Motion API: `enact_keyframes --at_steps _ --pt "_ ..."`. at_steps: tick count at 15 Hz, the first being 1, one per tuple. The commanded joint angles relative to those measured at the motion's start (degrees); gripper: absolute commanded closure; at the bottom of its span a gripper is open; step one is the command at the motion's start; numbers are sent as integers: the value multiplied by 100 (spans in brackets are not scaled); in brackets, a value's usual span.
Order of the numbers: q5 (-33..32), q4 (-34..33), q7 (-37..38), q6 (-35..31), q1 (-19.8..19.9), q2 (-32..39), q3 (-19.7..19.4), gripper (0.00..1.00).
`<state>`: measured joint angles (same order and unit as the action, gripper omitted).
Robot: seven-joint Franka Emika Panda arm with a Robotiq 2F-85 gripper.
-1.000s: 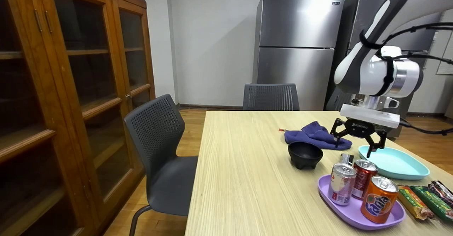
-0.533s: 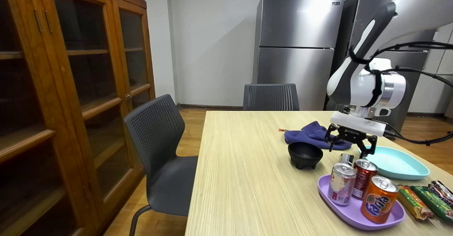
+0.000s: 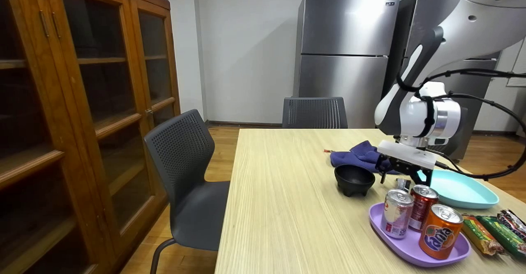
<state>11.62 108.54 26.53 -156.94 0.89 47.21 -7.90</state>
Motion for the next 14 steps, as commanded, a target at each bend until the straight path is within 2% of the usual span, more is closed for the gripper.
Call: enact_keyframes --at_steps 1,3,4,5,14 --pt "108 -309 205 27 -133 250 -124 0" --pt "105 -379 233 32 -145 320 -147 0" --pt "121 -401 229 29 -124 334 -129 25" --pt "128 -415 232 14 -119 343 -128 26" --pt "127 -235 176 -156 -121 79 -140 95"
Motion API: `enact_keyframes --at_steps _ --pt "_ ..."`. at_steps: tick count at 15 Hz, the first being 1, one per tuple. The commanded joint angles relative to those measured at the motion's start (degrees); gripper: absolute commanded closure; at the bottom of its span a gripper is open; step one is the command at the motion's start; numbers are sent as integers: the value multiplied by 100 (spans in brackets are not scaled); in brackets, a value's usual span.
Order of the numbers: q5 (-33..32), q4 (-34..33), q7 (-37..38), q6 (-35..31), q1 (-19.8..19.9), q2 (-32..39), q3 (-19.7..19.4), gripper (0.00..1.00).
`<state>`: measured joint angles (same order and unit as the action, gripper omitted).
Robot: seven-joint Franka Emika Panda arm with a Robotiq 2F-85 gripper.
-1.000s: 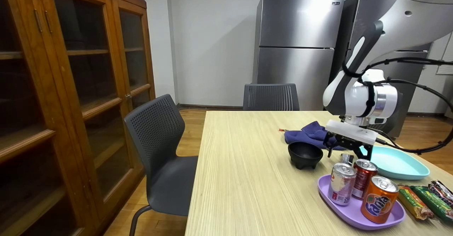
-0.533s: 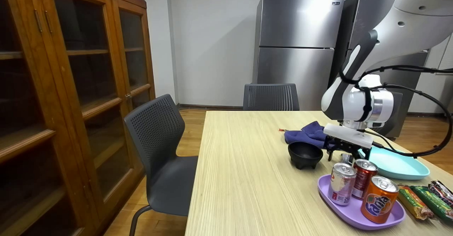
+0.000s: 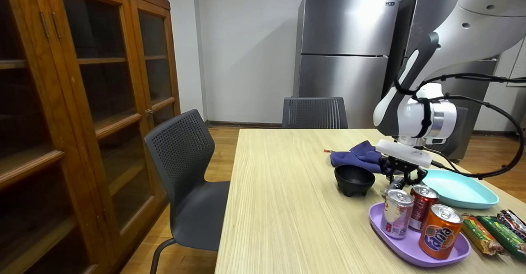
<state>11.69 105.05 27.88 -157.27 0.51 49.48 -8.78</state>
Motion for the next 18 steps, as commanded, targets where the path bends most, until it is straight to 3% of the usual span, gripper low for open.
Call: enact_keyframes --at_steps 1,11,18 --pt "126 178 27 -191 -84 -213 -51 95" --pt "279 732 -121 -886 71 -856 -117 94" --pt "330 957 -100 -1021 235 -1029 -424 94"
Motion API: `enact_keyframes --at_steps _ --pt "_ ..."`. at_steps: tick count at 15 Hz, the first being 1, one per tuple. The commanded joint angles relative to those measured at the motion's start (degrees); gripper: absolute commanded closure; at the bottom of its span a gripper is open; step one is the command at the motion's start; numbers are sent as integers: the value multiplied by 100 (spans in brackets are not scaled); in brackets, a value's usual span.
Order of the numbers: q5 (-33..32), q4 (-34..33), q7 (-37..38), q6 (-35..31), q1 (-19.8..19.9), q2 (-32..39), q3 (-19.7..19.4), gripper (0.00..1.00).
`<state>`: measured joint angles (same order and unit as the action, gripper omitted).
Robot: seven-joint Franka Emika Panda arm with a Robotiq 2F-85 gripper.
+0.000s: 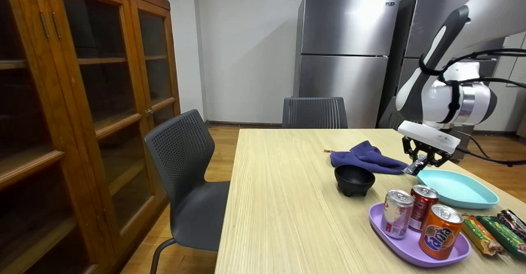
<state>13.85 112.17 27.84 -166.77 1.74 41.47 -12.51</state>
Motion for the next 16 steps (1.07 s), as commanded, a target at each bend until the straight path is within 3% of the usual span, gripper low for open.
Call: enact_keyframes --at_steps 1,7,16 --pt "116 232 -86 -51 147 -218 -94 94" --pt "153 -24 -85 114 483 -20 -159 94" --pt "184 -300 -45 243 665 221 -178 94"
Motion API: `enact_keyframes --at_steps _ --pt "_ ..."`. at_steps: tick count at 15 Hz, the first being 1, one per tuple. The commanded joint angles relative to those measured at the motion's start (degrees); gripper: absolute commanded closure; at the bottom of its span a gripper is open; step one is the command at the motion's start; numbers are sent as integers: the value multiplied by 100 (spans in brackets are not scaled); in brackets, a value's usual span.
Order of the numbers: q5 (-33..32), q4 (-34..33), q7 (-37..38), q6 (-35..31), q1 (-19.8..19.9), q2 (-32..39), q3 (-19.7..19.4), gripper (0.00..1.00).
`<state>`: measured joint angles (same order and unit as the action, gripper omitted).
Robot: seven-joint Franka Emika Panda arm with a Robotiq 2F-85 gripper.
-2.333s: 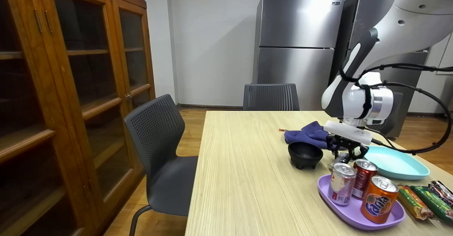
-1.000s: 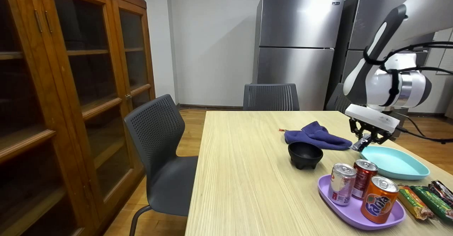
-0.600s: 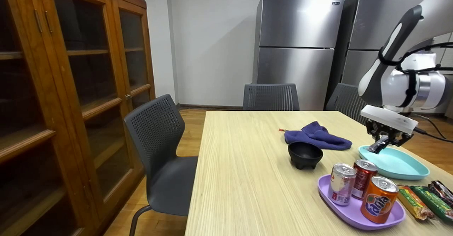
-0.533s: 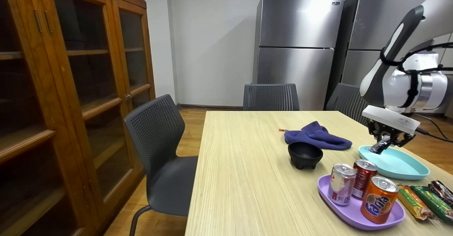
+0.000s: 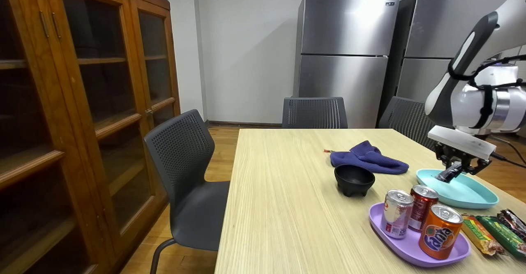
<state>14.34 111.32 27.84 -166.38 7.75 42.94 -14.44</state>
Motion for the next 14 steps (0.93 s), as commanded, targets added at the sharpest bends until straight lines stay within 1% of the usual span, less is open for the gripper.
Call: enact_keyframes --at_steps 1,9,10,13,14 --pt "140 -251 -45 209 79 110 25 94" --pt "200 -495 -19 320 85 372 28 94" --pt "180 -513 -28 410 72 383 14 55" --pt "176 -494 -49 444 68 360 21 36" --pt "166 -473 -71 477 70 327 27 28"
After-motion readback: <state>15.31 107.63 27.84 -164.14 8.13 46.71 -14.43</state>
